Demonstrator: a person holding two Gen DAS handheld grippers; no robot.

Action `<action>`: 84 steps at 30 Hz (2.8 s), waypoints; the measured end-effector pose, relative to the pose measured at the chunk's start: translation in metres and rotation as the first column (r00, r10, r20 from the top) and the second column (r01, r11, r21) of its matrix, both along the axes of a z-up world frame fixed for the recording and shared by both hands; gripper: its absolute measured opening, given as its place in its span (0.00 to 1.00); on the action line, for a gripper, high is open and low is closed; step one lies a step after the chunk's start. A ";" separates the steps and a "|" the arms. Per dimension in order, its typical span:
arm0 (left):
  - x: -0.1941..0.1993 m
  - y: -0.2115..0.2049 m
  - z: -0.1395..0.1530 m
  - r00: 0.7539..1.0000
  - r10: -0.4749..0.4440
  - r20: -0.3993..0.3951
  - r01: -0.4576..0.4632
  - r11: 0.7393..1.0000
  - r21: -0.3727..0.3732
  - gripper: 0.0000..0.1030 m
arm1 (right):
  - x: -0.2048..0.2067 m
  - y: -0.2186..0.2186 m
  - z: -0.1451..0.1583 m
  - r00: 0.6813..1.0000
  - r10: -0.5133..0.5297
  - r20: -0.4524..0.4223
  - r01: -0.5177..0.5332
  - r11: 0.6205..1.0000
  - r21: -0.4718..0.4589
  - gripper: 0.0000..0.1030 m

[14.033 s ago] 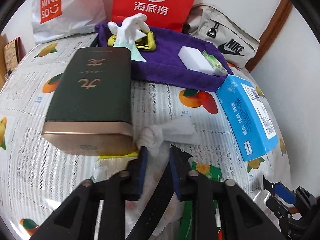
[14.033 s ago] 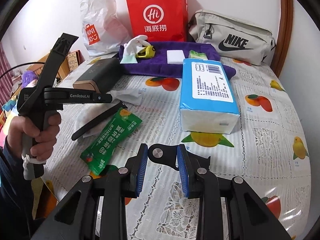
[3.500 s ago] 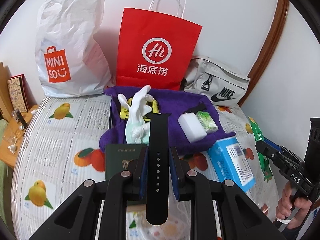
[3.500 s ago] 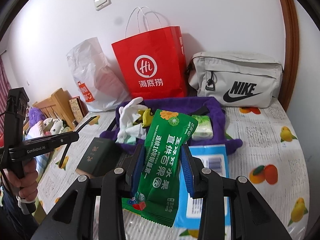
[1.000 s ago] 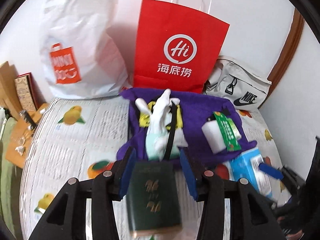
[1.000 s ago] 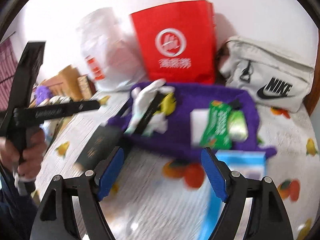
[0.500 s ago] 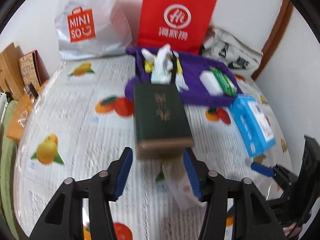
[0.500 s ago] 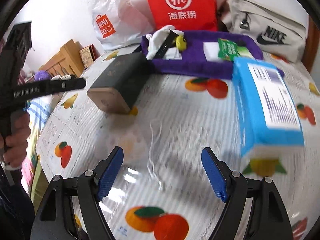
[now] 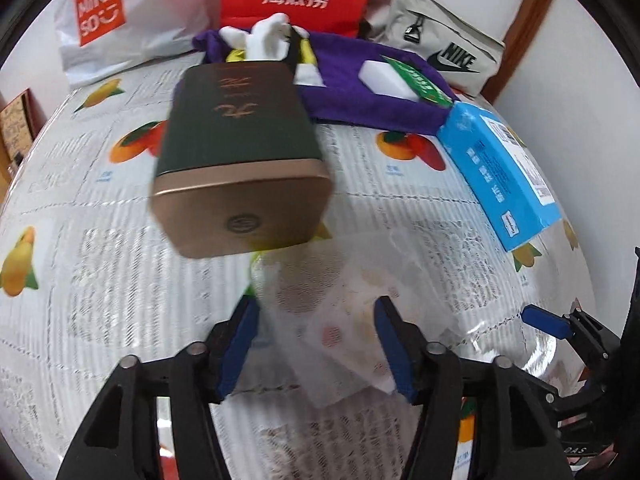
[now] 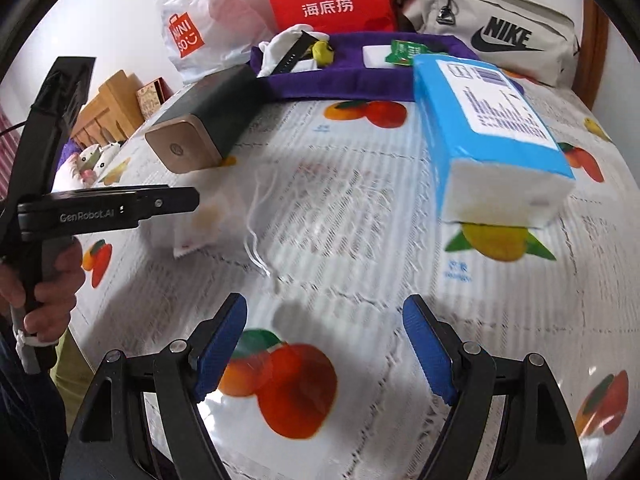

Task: Organize soft objects
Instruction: 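Move the left tool to the white mesh bag and close on it, then lift the mesh bag with the left tool while the right tool grasps the orange-slice snack packet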

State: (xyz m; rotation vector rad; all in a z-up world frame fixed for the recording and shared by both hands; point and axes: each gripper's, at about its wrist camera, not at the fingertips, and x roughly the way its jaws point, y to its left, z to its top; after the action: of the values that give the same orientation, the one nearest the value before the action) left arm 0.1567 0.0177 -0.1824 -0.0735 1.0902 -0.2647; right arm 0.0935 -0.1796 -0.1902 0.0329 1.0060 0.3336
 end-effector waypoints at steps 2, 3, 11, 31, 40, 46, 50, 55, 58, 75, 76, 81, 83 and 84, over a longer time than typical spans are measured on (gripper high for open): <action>0.000 -0.006 -0.001 1.000 -0.017 0.013 0.017 1.000 0.001 0.66 | -0.003 -0.002 -0.001 1.000 0.009 0.015 -0.010 1.000 0.007 0.78; 0.001 -0.012 -0.003 0.999 -0.032 0.016 0.032 0.999 0.011 0.72 | -0.004 -0.002 -0.002 0.999 0.020 0.025 -0.020 1.000 0.007 0.78; -0.005 -0.034 -0.008 0.993 -0.081 0.086 0.067 0.987 0.145 0.74 | -0.006 0.000 -0.007 0.996 0.044 0.081 -0.044 0.999 0.004 0.83; -0.027 -0.025 0.030 0.982 -0.087 0.166 0.075 0.994 0.081 0.12 | -0.012 0.000 0.000 0.997 0.040 0.062 -0.043 0.998 0.046 0.84; -0.042 0.024 0.041 0.982 0.047 0.183 -0.056 0.997 0.046 0.12 | -0.008 0.039 -0.003 0.984 0.146 0.099 -0.149 0.988 0.029 0.85; -0.044 0.055 0.034 0.980 0.114 0.163 -0.125 0.990 0.062 0.12 | 0.003 0.063 0.009 0.972 0.193 0.134 -0.198 0.980 0.025 0.84; -0.042 0.073 0.023 0.977 0.162 0.140 -0.171 0.984 0.055 0.12 | 0.016 0.078 0.010 0.967 0.219 0.132 -0.220 0.975 -0.005 0.85; -0.039 0.088 0.013 0.974 0.194 0.118 -0.200 0.979 0.045 0.12 | 0.029 0.093 0.000 0.962 0.254 0.102 -0.251 0.967 -0.045 0.84; -0.036 0.091 0.006 0.975 0.198 0.098 -0.202 0.979 0.031 0.12 | 0.034 0.103 -0.006 0.961 0.258 0.100 -0.248 0.963 -0.101 0.85; -0.038 0.091 -0.002 0.980 0.191 0.065 -0.190 0.982 -0.022 0.12 | 0.031 0.113 -0.002 0.946 0.307 0.104 -0.293 0.947 -0.131 0.31; -0.039 0.090 -0.002 0.980 0.190 0.064 -0.189 0.982 -0.021 0.12 | 0.028 0.112 -0.002 0.945 0.310 0.104 -0.295 0.946 -0.133 0.29; -0.048 0.079 0.002 0.985 0.161 0.065 -0.160 0.987 -0.027 0.12 | 0.010 0.089 -0.001 0.956 0.278 0.093 -0.269 0.958 -0.098 0.24; -0.050 0.073 0.005 0.986 0.149 0.069 -0.148 0.989 -0.018 0.12 | 0.001 0.072 -0.002 0.966 0.241 0.093 -0.233 0.968 -0.090 0.24; -0.052 0.070 0.007 0.987 0.144 0.074 -0.143 0.990 -0.014 0.12 | -0.003 0.065 -0.002 0.970 0.225 0.093 -0.217 0.973 -0.084 0.24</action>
State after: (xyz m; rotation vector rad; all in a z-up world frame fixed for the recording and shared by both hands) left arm 0.1052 0.0880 -0.1753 -0.1480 1.0041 -0.1414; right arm 0.0909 -0.1150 -0.1924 -0.1627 0.9213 0.4970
